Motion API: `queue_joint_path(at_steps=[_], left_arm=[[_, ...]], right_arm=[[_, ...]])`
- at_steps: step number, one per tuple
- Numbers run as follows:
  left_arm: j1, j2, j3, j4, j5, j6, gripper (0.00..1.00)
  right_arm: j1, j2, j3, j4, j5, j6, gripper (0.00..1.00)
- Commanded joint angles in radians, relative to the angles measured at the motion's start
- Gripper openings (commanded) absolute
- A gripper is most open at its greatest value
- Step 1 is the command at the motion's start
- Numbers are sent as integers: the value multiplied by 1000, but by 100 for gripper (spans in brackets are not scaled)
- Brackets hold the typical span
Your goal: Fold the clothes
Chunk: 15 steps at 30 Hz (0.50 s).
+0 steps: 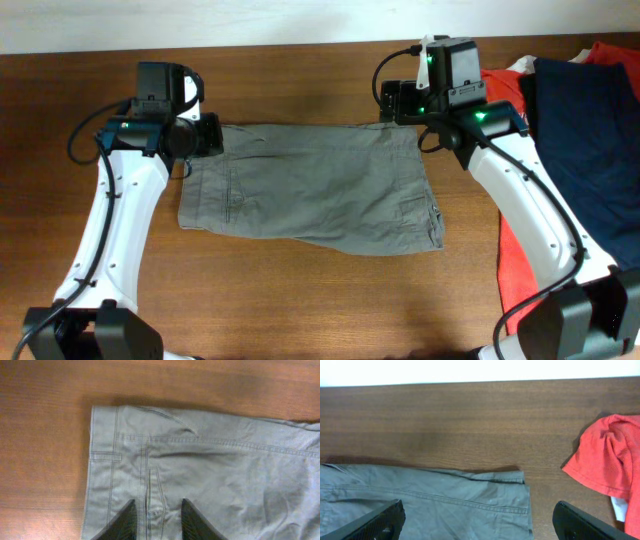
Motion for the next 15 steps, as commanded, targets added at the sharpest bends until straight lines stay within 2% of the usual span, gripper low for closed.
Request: queue_joint_path(at_steps=[1,2,4,5,7,10,15], left_arm=[[38,7,2,-19,-78,-79,45],[55,11,2,-14,-97,-79,49],[105,26,0,-34,-95,-77,67],[126,39,-2,-58,-80,-31,76],[157,74,-10,-79,-16,111,84],[179,142,-16,-76,-8,246,86],[177,258,-16,-24,-7,290,84]], right_arm=[[-4,13,0,0,13,5,98],[-4,13,0,0,13,5,98],[-4,13,0,0,13,5,98],[-4,13,0,0,13,5,98],[-4,13,0,0,13,5,98],[-4,13,0,0,13,5,98],[-4,13,0,0,13,5,98]])
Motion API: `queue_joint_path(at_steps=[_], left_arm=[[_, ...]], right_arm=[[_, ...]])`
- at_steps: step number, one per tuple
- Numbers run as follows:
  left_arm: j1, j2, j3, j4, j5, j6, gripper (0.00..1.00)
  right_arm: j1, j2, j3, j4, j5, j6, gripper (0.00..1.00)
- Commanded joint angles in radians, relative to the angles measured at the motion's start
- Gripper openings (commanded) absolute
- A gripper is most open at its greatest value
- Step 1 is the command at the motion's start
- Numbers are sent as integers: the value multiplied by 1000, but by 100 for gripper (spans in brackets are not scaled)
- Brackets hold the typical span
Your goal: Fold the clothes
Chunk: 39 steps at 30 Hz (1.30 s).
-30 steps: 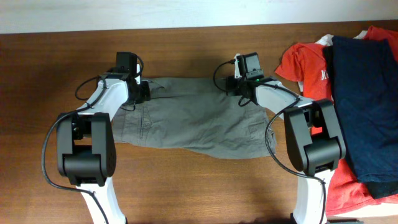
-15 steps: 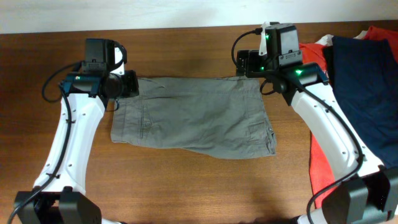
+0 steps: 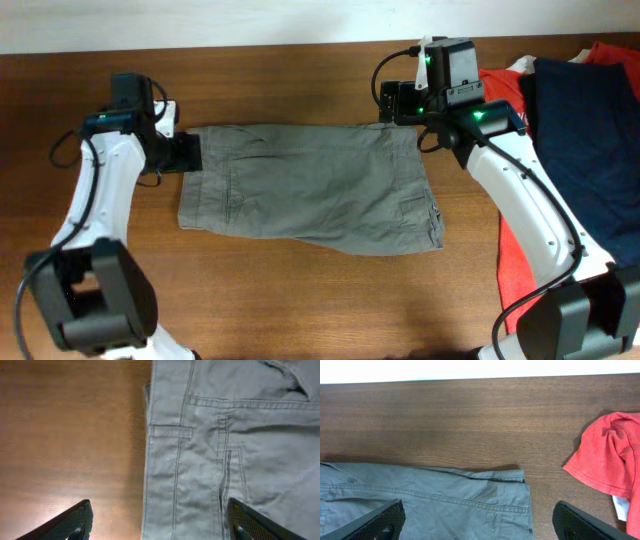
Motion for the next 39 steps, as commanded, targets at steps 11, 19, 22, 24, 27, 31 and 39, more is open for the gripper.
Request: queue_joint_path(at_steps=[11,19,22,24,27,31,39], left_arm=[[5,218,-13,53,43,127,76],[13,236,-14,114,75,127,66],[13,282,-14,119,117,127,67],[13,309,-14,124,113,127,67],[13,351,-14,133,73,127,67],[13,365,-14,138,35,127,42],[13,365,-14,149,35,126,3]], right_arm=[[-4,6,0,0,13,5,98],[-4,6,0,0,13,5,98],[-4,6,0,0,13,5,98],[-4,6,0,0,13,5,98],[-4,6,0,0,13,5,98],[-4,6,0,0,13,5,98],[-4,6,0,0,13,5,98]])
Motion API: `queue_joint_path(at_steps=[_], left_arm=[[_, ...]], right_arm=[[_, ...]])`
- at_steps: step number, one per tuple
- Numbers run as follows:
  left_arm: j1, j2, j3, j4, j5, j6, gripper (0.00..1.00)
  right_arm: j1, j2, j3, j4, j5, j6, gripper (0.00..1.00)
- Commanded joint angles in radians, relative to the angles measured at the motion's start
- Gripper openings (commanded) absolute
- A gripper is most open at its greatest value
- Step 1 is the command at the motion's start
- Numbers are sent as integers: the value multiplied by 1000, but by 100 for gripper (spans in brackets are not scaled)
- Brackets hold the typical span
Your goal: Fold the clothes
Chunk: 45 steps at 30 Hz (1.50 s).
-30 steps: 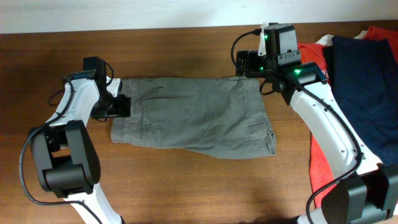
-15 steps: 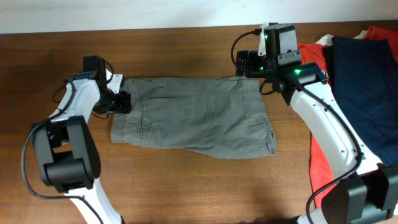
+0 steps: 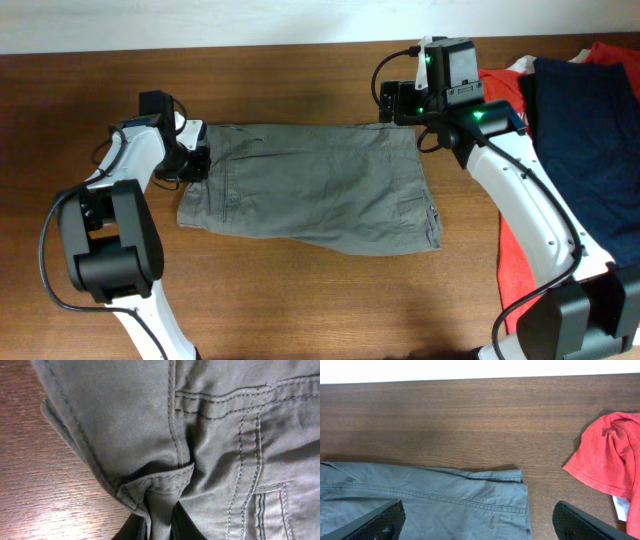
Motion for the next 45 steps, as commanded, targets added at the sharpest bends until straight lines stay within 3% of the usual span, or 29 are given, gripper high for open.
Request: queue_joint_path(at_steps=[1,6,11,19,20,21,22,28,34,42,45], left_arm=[[12,71,-17,10,-76,7,1],[9,8,68,-25,-74,-8,1],[-19,-153,188,-99,38,-9,1],[-72,-278,214,-132,37,-9,1],[-72,-278,214,-135,37,-24,1],[-72,-278,215,-133,37,-37,1],[-72,-278,217,-129,37,-40,1],[-72,-278,224,-130,31,-243,1],[-71,-278,258,-261,28,-269,2],[-70,-278,407,-393,21,-269,4],[-70,-278,407,-409,21,-269,5]], right_arm=[[-4,6,0,0,13,5,98],[-4,6,0,0,13,5,98],[-4,6,0,1,9,10,98],[-3,6,0,-80,-345,13,98],[-3,6,0,-96,-425,13,72],[4,15,-7,-117,-476,18,8],[18,23,-23,-129,-480,41,4],[238,156,-172,29,-479,92,4],[402,378,-175,290,-433,241,4],[493,471,-169,275,-411,241,4],[424,420,-90,191,-441,187,4]])
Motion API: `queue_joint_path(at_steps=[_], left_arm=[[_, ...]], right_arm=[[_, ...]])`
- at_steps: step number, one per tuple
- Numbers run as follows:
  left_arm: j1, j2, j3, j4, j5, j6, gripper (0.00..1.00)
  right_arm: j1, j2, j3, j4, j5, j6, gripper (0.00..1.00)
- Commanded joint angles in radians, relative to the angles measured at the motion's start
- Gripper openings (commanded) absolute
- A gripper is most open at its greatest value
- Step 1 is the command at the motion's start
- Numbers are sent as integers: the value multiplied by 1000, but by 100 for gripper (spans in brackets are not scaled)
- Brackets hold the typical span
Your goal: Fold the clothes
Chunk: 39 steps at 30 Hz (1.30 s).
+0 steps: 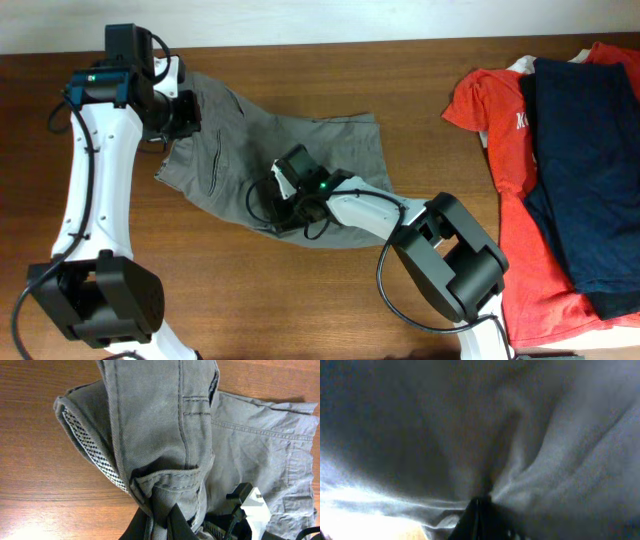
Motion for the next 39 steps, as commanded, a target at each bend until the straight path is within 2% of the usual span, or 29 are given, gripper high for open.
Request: queue_joint_path(at_steps=[1,3,6,11,15,18,20,23,29,33,36,39], left_arm=[[3,-17,34,-2,3,-17,5],[3,-17,34,-10,3,-17,5],[3,-17,34,-21,3,-17,5],[3,-17,34,-45,3,-17,5],[3,-17,34,-53,3,-17,5],[3,-17,34,-58,3,-17,6],[3,-17,34,-59,3,-17,6],[2,-17,34,-62,3,-17,5],[-6,-17,34,-62,3,-28,1],[-6,-17,34,-71,4,-47,1],[-6,-17,34,-84,3,-47,1],[-6,-17,35,-84,4,-46,1]], right_arm=[[-82,-53,104,-82,-33,-56,4],[-146,-98,179,-138,-44,-64,4],[-187,-96,188,-141,-51,-60,4],[-95,76,185,-114,-51,-31,4],[-47,148,185,-63,-51,-31,4],[-87,120,219,-58,-90,-39,4],[-163,51,307,-109,-126,-38,4],[-214,23,387,-100,-154,-38,4],[-138,155,384,-67,-23,-34,4],[-100,219,384,-66,-23,-35,4],[-155,163,423,-172,-23,-116,4],[-274,66,488,-420,-23,-144,4]])
